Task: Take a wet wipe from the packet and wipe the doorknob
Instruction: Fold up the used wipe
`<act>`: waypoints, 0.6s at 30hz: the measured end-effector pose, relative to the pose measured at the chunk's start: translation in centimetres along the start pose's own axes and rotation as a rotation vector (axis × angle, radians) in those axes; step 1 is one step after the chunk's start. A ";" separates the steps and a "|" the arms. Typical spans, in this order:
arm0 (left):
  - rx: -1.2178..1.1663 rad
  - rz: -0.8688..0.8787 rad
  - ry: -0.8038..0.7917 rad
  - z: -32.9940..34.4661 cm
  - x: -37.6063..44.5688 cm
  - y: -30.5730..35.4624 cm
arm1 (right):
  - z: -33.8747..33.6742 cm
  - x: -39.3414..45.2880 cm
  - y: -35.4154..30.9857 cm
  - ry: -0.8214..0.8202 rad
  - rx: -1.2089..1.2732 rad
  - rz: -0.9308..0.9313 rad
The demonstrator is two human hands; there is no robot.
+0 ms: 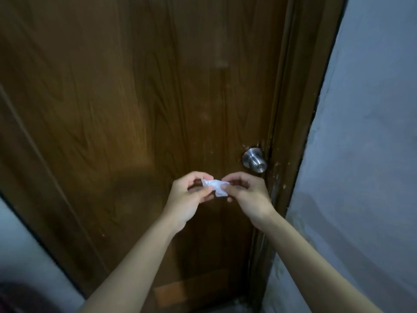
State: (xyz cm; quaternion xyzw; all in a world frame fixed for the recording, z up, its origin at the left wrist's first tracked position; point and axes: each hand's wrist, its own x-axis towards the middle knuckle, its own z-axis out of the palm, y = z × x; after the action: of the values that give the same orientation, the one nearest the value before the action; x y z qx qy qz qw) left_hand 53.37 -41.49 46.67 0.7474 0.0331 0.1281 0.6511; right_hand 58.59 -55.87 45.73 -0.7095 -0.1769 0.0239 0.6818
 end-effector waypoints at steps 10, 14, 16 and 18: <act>0.051 -0.049 -0.121 2.8 -9.5 0.0 | -3.4 -11.6 -0.1 0.058 0.003 0.037; 0.059 -0.061 -0.212 6.7 -13.4 -0.3 | -7.0 -16.6 0.9 0.109 0.032 0.104; 0.069 -0.076 -0.233 8.5 -15.0 -0.5 | -8.6 -18.6 1.4 0.120 0.040 0.126; 0.068 -0.103 -0.265 11.0 -16.8 -0.8 | -10.9 -21.0 2.0 0.129 0.049 0.150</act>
State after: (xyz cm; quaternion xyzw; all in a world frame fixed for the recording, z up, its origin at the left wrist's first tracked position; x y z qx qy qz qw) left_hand 39.80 -55.67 42.04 0.7768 -0.0104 -0.0066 0.6296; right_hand 42.34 -72.31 40.18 -0.7038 -0.0784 0.0335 0.7053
